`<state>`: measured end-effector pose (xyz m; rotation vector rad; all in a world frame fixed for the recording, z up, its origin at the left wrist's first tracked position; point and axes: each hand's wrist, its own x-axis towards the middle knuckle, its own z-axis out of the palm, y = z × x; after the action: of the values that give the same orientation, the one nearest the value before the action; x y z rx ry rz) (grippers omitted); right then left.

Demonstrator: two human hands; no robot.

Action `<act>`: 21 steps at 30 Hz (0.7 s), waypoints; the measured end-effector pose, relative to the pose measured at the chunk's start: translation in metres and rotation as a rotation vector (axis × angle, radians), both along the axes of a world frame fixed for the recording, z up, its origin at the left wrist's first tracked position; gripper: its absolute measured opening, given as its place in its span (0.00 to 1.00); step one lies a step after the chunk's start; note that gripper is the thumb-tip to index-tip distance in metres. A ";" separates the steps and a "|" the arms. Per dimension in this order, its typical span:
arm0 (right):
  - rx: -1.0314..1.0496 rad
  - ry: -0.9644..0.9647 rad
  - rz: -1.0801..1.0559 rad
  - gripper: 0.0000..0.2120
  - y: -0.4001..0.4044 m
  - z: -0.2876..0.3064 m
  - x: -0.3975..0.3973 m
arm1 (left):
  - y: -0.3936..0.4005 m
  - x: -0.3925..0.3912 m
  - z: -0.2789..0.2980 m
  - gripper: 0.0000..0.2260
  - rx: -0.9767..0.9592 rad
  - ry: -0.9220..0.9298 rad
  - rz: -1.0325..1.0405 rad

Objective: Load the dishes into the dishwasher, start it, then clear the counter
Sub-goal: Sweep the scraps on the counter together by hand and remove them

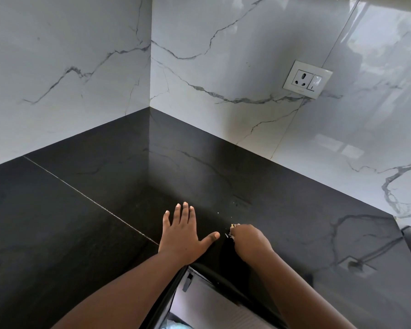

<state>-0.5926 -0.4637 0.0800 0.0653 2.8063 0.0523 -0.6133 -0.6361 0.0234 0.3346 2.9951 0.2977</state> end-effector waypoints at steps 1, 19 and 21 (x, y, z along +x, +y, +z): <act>0.003 0.006 0.000 0.12 -0.001 0.001 0.000 | 0.000 0.000 0.000 0.48 -0.002 0.002 0.001; -0.066 0.111 -0.132 0.08 -0.015 0.006 -0.005 | -0.002 -0.001 -0.002 0.47 0.018 -0.014 -0.007; -0.074 0.125 -0.102 0.08 -0.015 0.003 -0.002 | -0.001 -0.001 -0.002 0.47 0.022 -0.014 -0.006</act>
<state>-0.5948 -0.4790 0.0833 0.2008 2.9209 -0.0832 -0.6141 -0.6375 0.0216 0.3421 2.9790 0.3316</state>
